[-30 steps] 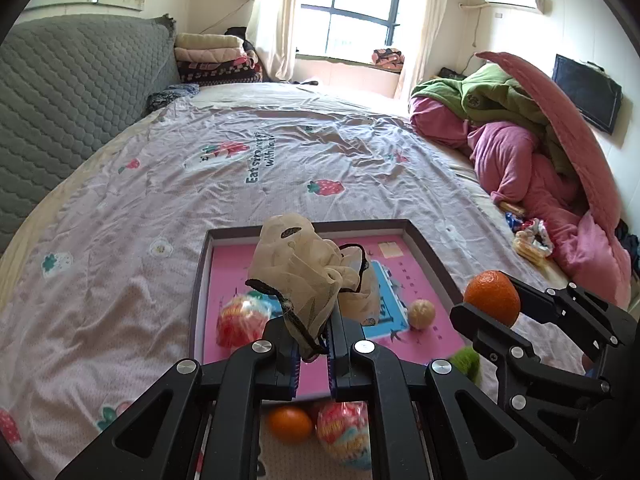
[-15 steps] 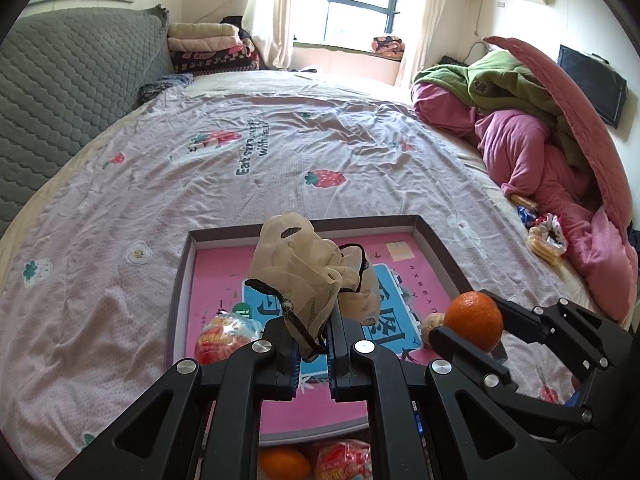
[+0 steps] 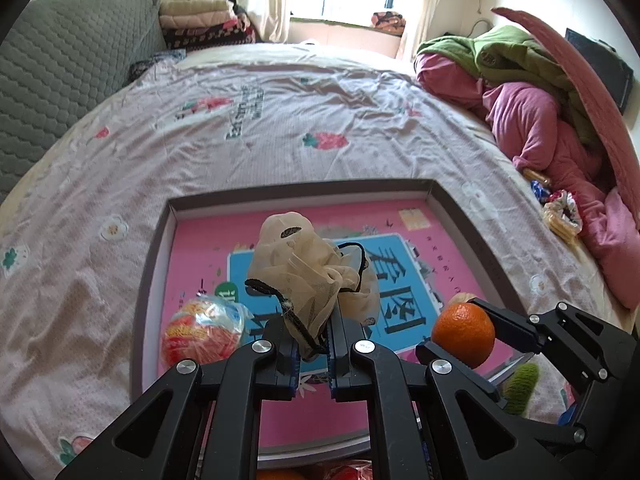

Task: Organize objects
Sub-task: 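Carry the mesh bag over the tray with left tool while right tool carries the mandarin, then release the mesh bag into the tray with left tool while right tool drops the mandarin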

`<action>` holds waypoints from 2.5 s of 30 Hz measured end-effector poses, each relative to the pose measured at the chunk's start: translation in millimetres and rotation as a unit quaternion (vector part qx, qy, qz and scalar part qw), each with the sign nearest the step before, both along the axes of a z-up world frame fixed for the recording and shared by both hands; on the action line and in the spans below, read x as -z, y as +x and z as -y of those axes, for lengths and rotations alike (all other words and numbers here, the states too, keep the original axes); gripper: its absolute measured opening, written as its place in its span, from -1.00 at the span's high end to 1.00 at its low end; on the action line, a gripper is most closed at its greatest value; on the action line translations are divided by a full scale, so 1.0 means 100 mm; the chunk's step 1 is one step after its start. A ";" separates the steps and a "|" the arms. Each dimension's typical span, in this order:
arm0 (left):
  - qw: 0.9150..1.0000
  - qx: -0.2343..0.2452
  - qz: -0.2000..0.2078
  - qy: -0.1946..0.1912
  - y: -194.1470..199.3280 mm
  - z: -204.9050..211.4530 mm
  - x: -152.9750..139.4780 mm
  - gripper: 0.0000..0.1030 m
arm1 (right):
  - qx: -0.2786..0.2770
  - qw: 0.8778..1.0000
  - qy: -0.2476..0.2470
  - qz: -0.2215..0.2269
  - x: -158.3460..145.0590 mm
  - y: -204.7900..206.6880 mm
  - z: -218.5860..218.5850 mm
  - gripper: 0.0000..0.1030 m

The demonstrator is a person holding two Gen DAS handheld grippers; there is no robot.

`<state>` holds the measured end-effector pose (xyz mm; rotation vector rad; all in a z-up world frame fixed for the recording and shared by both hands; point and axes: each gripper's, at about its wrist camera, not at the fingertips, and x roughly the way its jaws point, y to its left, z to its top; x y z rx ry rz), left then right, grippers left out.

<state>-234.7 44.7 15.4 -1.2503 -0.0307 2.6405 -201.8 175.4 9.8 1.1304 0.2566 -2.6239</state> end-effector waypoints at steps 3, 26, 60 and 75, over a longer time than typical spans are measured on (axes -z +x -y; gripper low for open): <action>1.000 0.002 0.006 -0.003 -0.02 -0.01 0.06 0.81 | -0.001 1.000 0.003 0.011 0.08 -0.02 0.02 0.23; 0.999 0.027 0.031 0.009 -0.04 -0.08 0.26 0.81 | 0.006 0.999 0.009 0.038 0.27 -0.08 0.00 0.23; 0.998 0.027 0.058 -0.002 0.10 0.00 0.25 0.72 | 0.008 0.999 0.019 0.038 0.12 -0.01 0.02 0.15; 0.998 0.019 0.066 -0.001 0.22 0.04 0.16 0.52 | 0.037 0.999 0.005 0.005 -0.19 0.13 -0.16 0.05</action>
